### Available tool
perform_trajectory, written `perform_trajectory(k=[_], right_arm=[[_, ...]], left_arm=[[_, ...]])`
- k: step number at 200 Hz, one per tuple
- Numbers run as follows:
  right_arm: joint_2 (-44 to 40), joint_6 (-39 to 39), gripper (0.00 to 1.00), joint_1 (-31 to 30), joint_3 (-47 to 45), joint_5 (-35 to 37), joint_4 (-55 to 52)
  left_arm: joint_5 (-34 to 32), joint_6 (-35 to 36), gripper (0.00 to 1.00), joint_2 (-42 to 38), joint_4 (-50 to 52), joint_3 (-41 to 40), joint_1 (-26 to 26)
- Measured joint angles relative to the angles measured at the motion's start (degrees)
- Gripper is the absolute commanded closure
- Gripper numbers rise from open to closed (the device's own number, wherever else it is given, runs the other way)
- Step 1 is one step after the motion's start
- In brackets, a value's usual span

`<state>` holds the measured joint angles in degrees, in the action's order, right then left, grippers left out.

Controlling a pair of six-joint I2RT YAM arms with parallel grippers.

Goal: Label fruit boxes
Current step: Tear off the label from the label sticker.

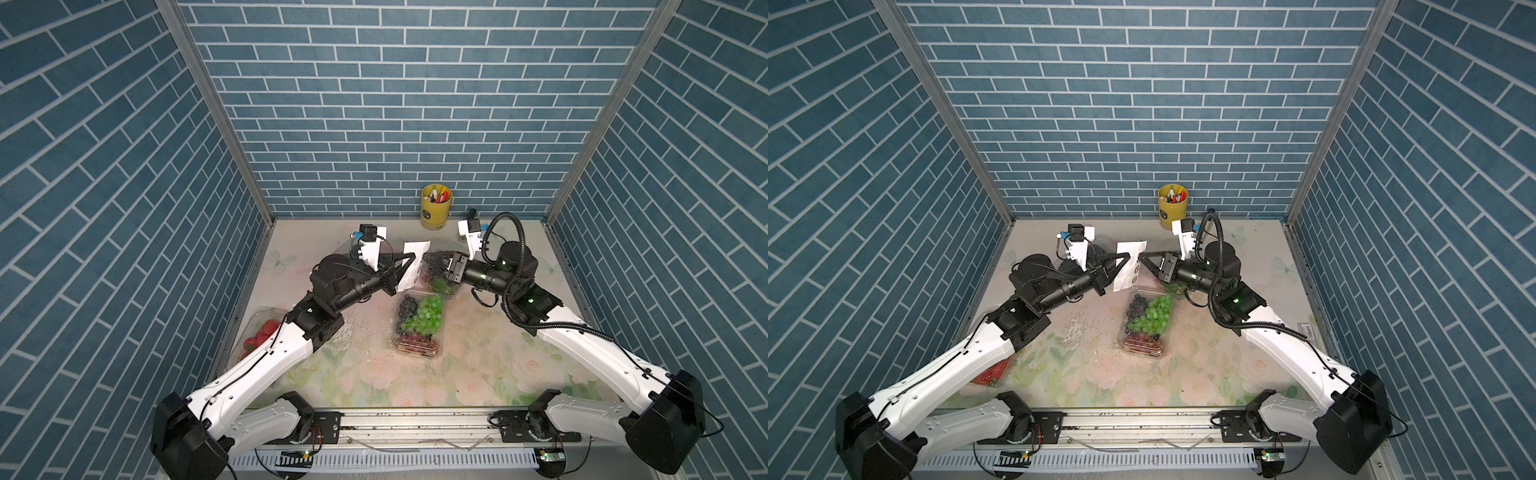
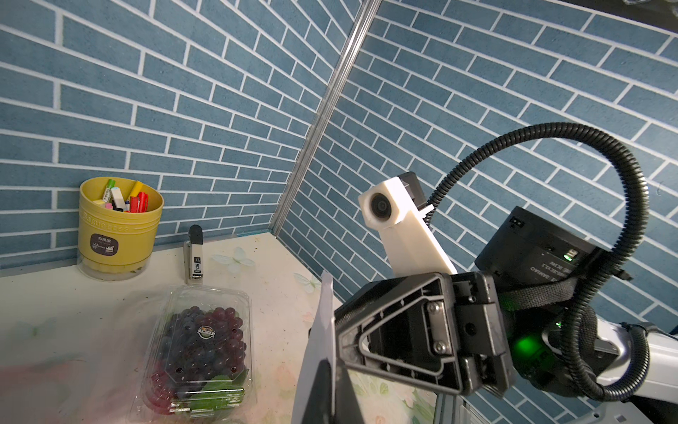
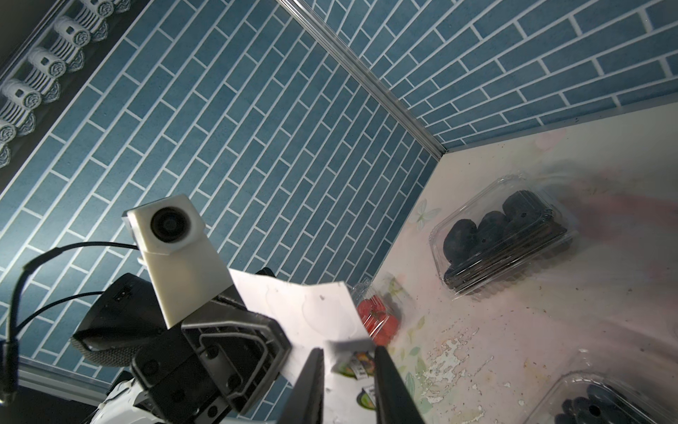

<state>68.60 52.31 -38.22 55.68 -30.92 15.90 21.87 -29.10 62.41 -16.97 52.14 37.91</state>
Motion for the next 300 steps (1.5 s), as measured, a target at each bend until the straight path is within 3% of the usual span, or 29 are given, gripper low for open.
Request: perform_trajectory(k=[107, 129, 138, 300], right_arm=[[1.8, 0.6, 0.84, -0.4, 0.2, -0.4, 1.4], [2.3, 1.3, 0.92, -0.5, 0.2, -0.4, 1.8], [2.4, 1.3, 1.0, -0.5, 0.3, -0.4, 2.0], [1.9, -1.3, 1.0, -0.6, 0.5, 1.4, -1.9]], left_arm=[[0.5, -0.2, 1.0, 0.0, 0.0, 0.0, 0.0], [0.5, -0.2, 1.0, 0.0, 0.0, 0.0, 0.0], [0.5, -0.2, 1.0, 0.0, 0.0, 0.0, 0.0], [-2.2, 0.7, 1.0, -3.4, 2.2, -0.1, 0.0]])
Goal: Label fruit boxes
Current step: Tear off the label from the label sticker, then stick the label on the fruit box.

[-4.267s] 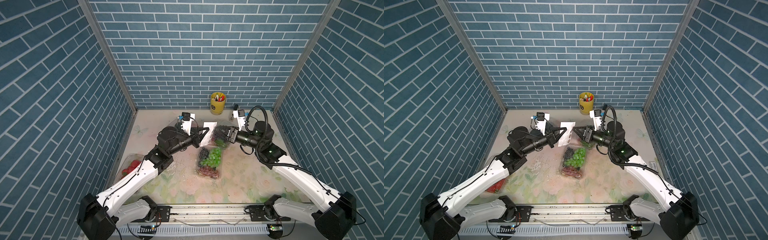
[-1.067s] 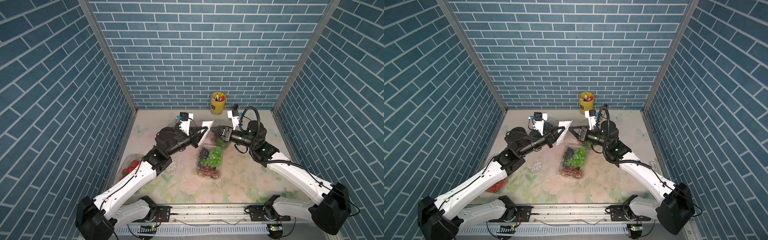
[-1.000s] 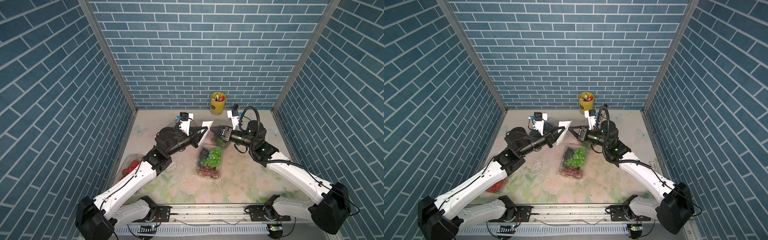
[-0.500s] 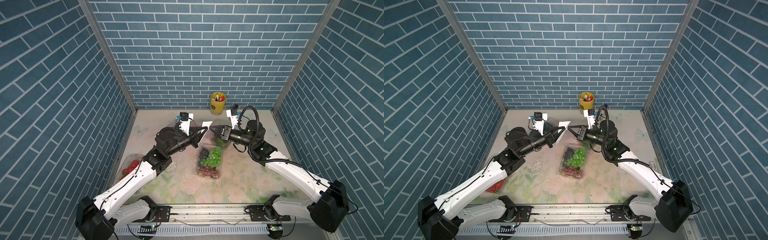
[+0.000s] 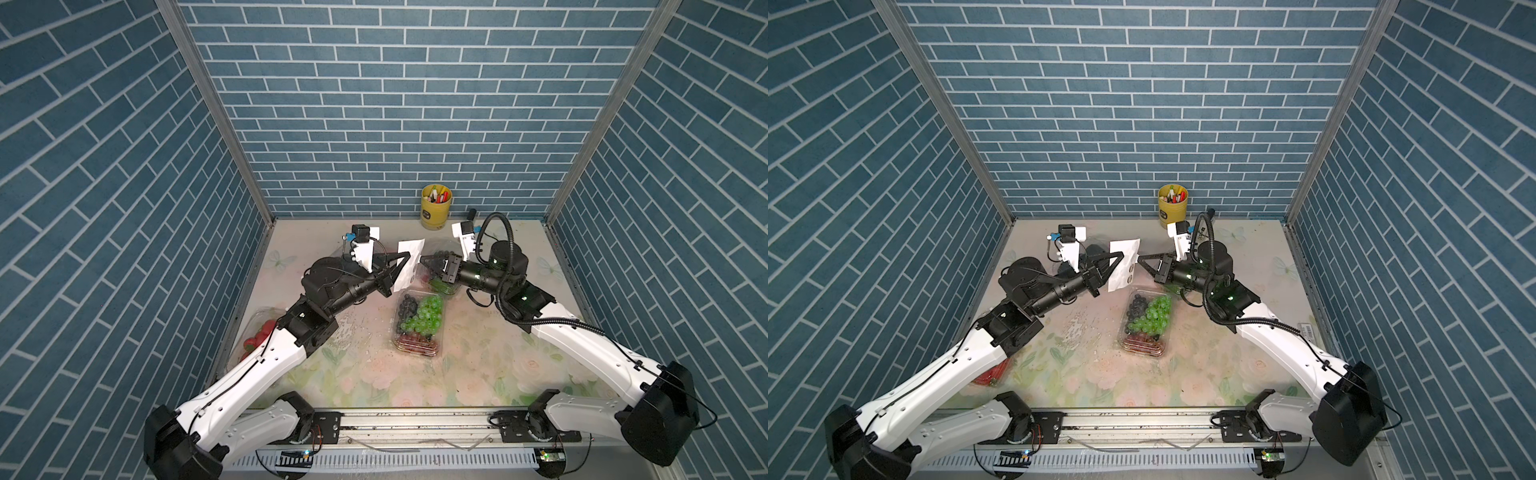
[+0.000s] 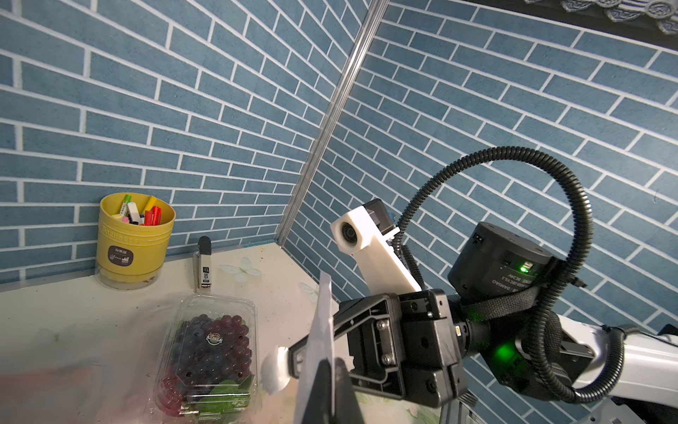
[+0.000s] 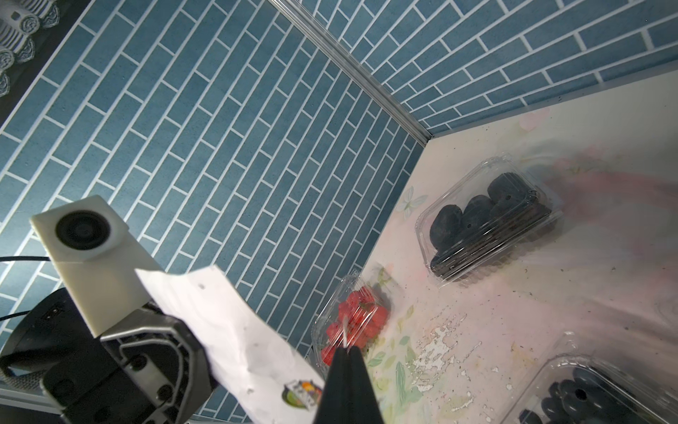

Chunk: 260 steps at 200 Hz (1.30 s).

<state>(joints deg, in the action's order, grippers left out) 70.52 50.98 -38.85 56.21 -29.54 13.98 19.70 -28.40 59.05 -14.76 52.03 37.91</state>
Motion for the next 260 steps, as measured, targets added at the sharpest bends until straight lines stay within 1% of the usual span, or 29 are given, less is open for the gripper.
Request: perform_trajectory(k=[29, 64, 84, 109, 145, 180, 210, 260], right_arm=[[-1.1, -0.6, 1.0, 0.0, 0.0, 0.4, -0.8], [-2.8, -3.4, 1.0, 0.0, 0.0, 1.9, -4.8], [-3.0, -5.9, 1.0, 0.0, 0.7, 3.3, -10.3], [-2.4, -9.6, 1.0, 0.0, 3.6, 5.0, -20.1], [1.0, -15.1, 1.0, -0.2, 9.0, 7.4, -33.3], [5.4, -18.7, 1.0, -2.1, 11.6, 11.0, -43.7], [9.3, -20.8, 1.0, -4.9, 14.0, 15.2, -49.9], [16.8, -22.0, 1.0, -9.2, 18.0, 21.4, -54.9]], left_arm=[[-1.1, 0.9, 1.0, 0.0, 1.1, 0.0, 0.0], [-4.9, 2.9, 1.0, -1.7, 4.5, 0.0, 0.0], [-8.2, 4.5, 1.0, -4.1, 7.8, 0.1, -0.1], [-12.6, 6.3, 1.0, -7.0, 11.8, 0.1, -0.1], [-19.1, 7.7, 1.0, -11.6, 17.1, -0.1, -0.2], [-22.8, 7.9, 1.0, -16.1, 19.8, -2.2, -0.2], [-24.9, 7.9, 1.0, -18.7, 22.0, -4.0, -0.2], [-26.1, 7.8, 1.0, -21.5, 24.1, -5.2, -0.2]])
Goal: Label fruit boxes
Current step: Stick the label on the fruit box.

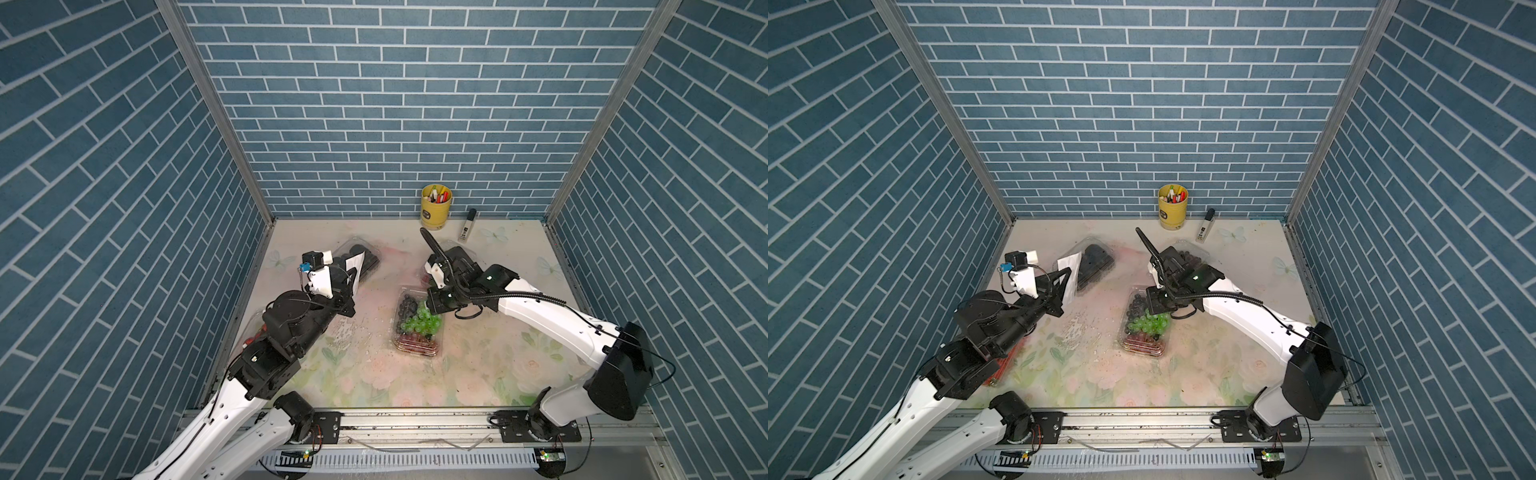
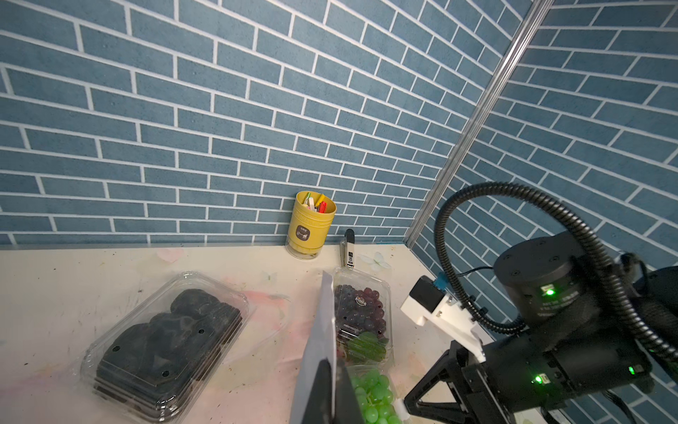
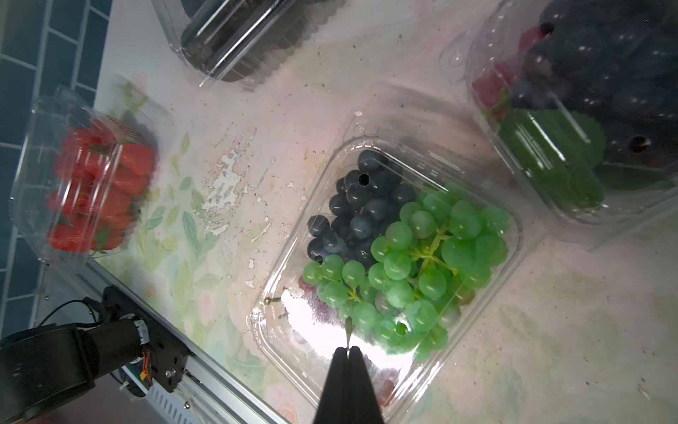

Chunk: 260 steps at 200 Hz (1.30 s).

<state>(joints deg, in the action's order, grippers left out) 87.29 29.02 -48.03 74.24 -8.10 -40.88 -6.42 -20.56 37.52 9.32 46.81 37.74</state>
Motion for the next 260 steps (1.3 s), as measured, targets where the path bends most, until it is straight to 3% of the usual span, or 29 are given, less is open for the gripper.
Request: perform_trajectory(k=[92, 260], right_arm=[[5.7, -0.8, 1.0, -2.7, 3.0, 5.6, -3.4], [9.2, -0.8, 1.0, -4.2, 3.1, 4.7, -3.7]], left_arm=[[0.0, 0.0, 1.0, -0.3, 0.2, -0.6, 0.0], [0.0, 0.0, 1.0, -0.3, 0.3, -0.7, 0.0]])
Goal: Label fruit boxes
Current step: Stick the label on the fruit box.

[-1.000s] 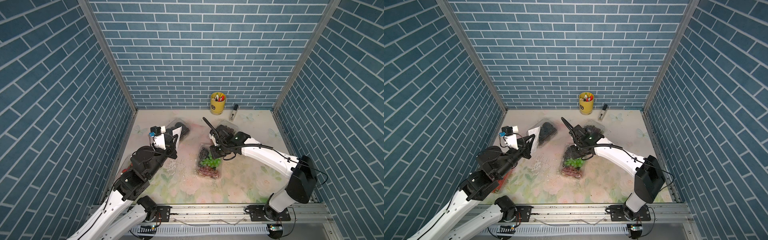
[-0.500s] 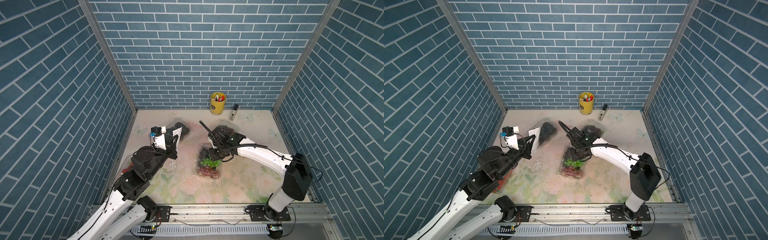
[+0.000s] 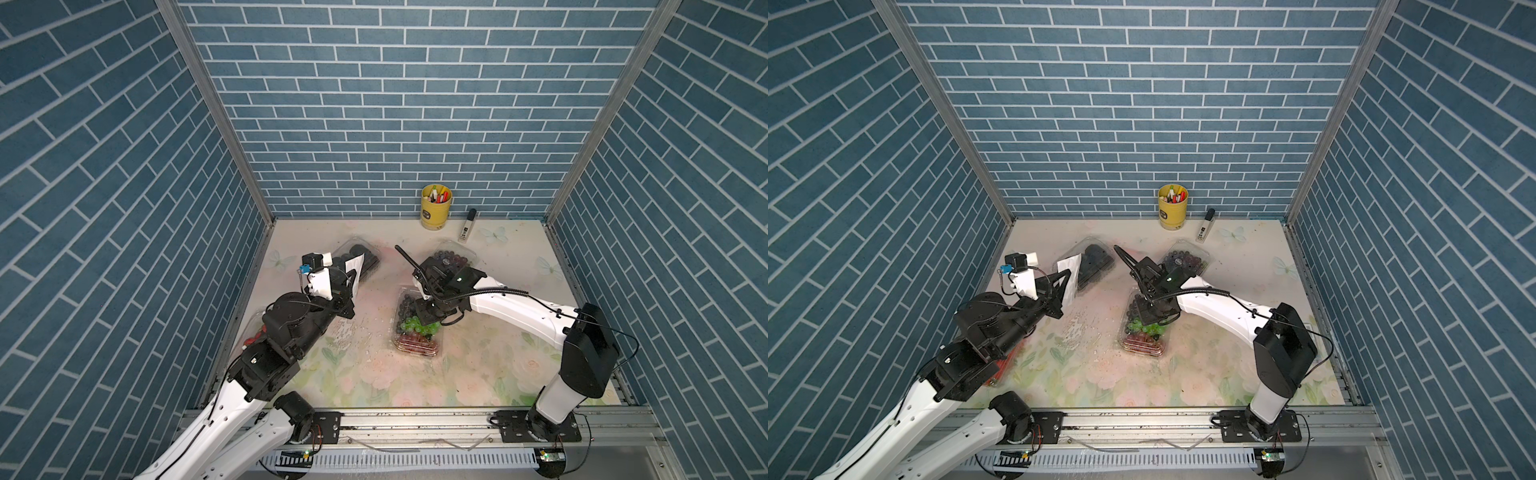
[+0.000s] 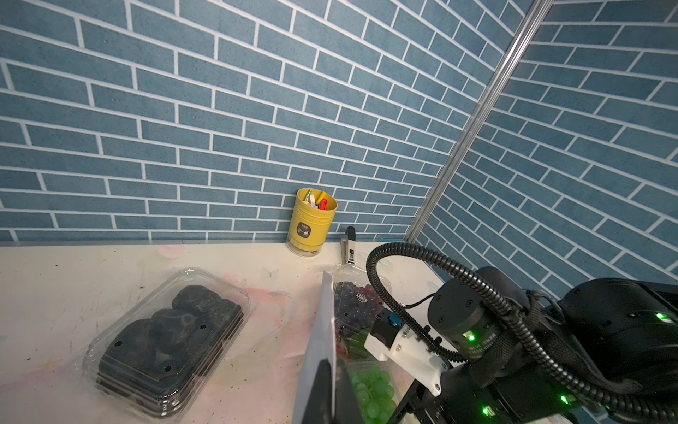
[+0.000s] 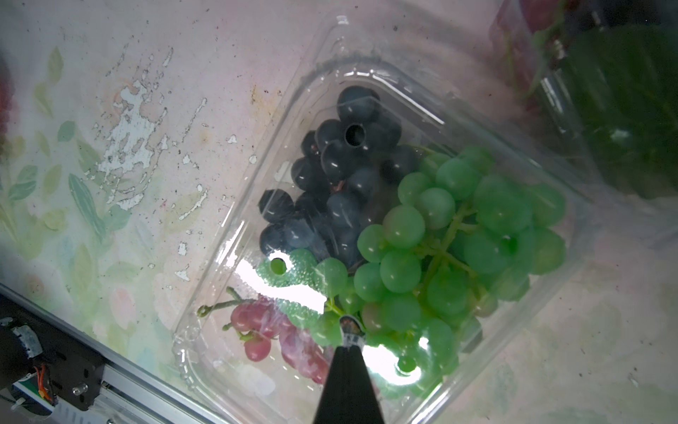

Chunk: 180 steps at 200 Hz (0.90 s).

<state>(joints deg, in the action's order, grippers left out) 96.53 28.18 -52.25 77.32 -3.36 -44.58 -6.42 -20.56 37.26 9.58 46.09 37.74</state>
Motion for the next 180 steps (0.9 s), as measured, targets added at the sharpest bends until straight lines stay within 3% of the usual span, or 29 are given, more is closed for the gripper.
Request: perform_trajectory(k=[49, 64, 102, 180], right_arm=[[0.5, 0.0, 1.0, -0.3, 0.0, -2.1, 0.5], [0.6, 0.0, 0.91, -0.3, 0.0, -2.5, 0.6], [0.7, 0.2, 0.85, -0.3, 0.0, -3.4, 1.4], [0.7, 0.1, 0.82, -0.3, -0.3, -3.8, 3.0]], left_arm=[[0.0, 0.0, 1.0, 0.1, 0.0, 0.0, 0.0], [0.0, 0.0, 1.0, 0.1, 0.0, 0.0, 0.0], [0.0, 0.0, 1.0, 0.1, 0.0, 0.0, 0.0], [0.1, 0.0, 1.0, 0.7, 0.0, 0.0, 0.0]])
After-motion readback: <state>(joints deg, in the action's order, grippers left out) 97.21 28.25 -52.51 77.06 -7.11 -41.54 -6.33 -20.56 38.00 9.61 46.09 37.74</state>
